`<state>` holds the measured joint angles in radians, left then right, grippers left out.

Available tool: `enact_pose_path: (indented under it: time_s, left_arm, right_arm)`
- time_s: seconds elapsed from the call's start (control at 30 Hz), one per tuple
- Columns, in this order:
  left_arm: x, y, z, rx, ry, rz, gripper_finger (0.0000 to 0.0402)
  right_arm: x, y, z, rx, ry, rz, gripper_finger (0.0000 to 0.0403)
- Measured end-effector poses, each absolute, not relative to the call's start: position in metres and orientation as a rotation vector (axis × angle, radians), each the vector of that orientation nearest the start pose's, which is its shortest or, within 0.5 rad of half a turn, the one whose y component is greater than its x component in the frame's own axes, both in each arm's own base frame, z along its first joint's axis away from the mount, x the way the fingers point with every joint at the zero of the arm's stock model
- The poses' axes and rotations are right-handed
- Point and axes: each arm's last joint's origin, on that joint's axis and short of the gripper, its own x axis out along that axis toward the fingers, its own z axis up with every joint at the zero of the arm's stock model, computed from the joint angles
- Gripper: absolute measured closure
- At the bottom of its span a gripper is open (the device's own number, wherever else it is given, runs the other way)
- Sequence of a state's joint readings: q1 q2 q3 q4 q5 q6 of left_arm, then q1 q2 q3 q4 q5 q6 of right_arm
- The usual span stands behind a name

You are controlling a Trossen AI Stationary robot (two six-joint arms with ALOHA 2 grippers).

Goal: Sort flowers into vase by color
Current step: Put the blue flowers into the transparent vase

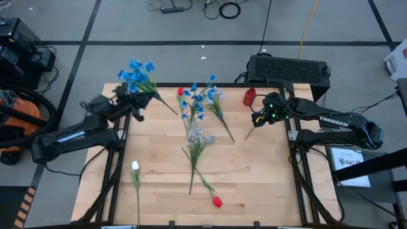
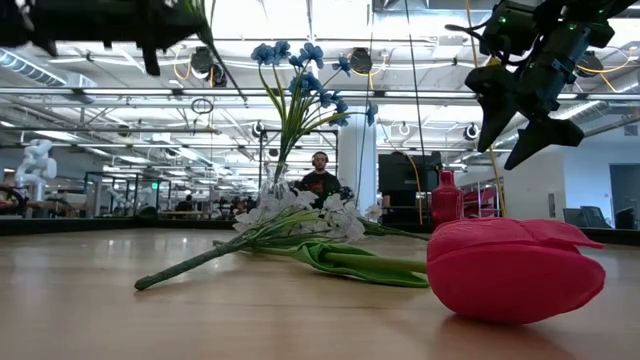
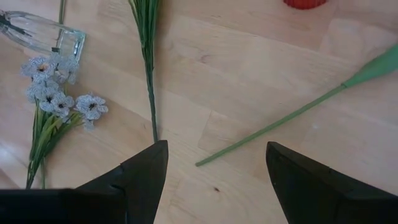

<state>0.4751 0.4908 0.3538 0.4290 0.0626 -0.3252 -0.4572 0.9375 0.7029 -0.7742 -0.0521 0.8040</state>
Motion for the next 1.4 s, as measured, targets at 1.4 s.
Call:
enact_pose_path:
  time_s: [1.4]
  left_arm:
    - [0.201,0.060,0.224,-0.066,-0.234,0.353,0.0389]
  right_arm:
    - [0.151,-0.073,0.236,0.995,0.788,-0.763,0.0140]
